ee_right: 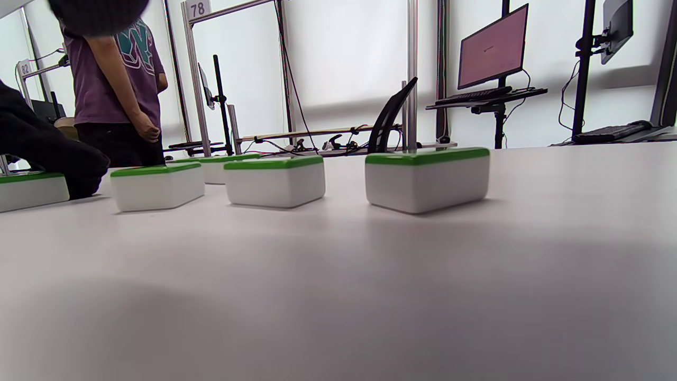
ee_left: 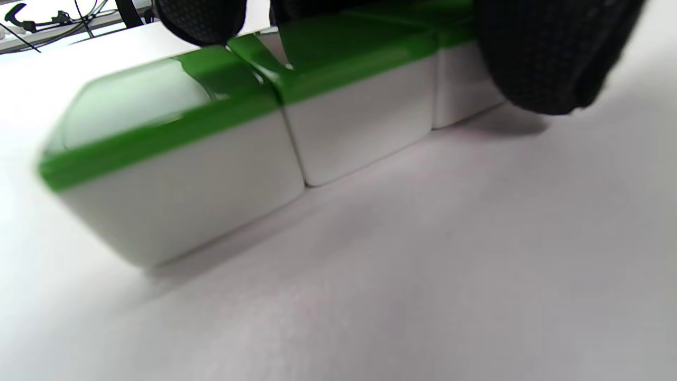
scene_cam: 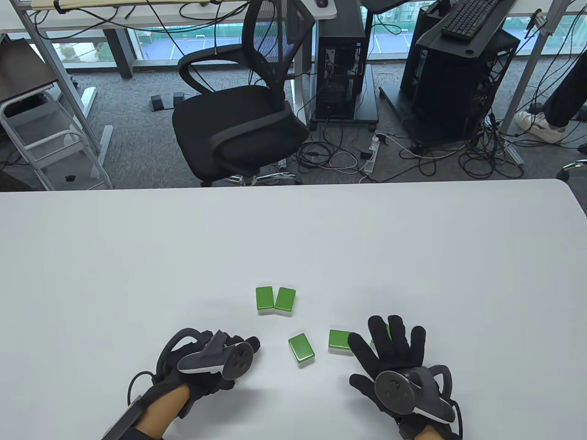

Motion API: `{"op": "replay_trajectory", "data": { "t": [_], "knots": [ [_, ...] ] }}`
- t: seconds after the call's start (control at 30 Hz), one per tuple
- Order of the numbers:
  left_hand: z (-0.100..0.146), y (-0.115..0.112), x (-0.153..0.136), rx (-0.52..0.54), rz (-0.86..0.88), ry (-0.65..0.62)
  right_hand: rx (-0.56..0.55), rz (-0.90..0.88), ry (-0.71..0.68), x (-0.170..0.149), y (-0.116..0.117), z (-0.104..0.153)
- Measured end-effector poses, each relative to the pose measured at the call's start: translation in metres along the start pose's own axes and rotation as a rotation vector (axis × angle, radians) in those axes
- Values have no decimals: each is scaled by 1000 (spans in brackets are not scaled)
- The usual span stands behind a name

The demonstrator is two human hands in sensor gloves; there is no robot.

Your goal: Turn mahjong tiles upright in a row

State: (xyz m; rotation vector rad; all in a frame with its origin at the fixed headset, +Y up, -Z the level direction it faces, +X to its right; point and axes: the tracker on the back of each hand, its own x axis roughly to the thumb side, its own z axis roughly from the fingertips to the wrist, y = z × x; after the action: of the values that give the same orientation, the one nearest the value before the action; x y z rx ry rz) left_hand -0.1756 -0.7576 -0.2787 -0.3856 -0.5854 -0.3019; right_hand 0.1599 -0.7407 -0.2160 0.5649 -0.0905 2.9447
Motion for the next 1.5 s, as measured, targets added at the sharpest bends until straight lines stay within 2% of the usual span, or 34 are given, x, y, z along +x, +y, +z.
{"op": "replay_trajectory", "data": {
  "t": [0.17,0.3,0.47,0.6,0.83,1.1,1.5],
  "knots": [
    [-1,12,0,-3,48,-12,-8,-14,-5,1,-2,0],
    [-8,35,-3,93,44,50,-11,-20,-8,2,-2,0],
    [-31,59,-8,198,26,173,-18,-22,-16,3,-3,0],
    [-55,68,-7,178,4,242,-23,-31,-25,4,-4,0],
    [-98,67,-6,22,11,281,-26,-43,-34,5,-3,0],
    [-117,63,-5,-56,-4,326,-18,-49,-37,6,-3,-1],
    [-122,59,-5,13,12,336,-7,-30,-31,6,-3,0]
  ]
}}
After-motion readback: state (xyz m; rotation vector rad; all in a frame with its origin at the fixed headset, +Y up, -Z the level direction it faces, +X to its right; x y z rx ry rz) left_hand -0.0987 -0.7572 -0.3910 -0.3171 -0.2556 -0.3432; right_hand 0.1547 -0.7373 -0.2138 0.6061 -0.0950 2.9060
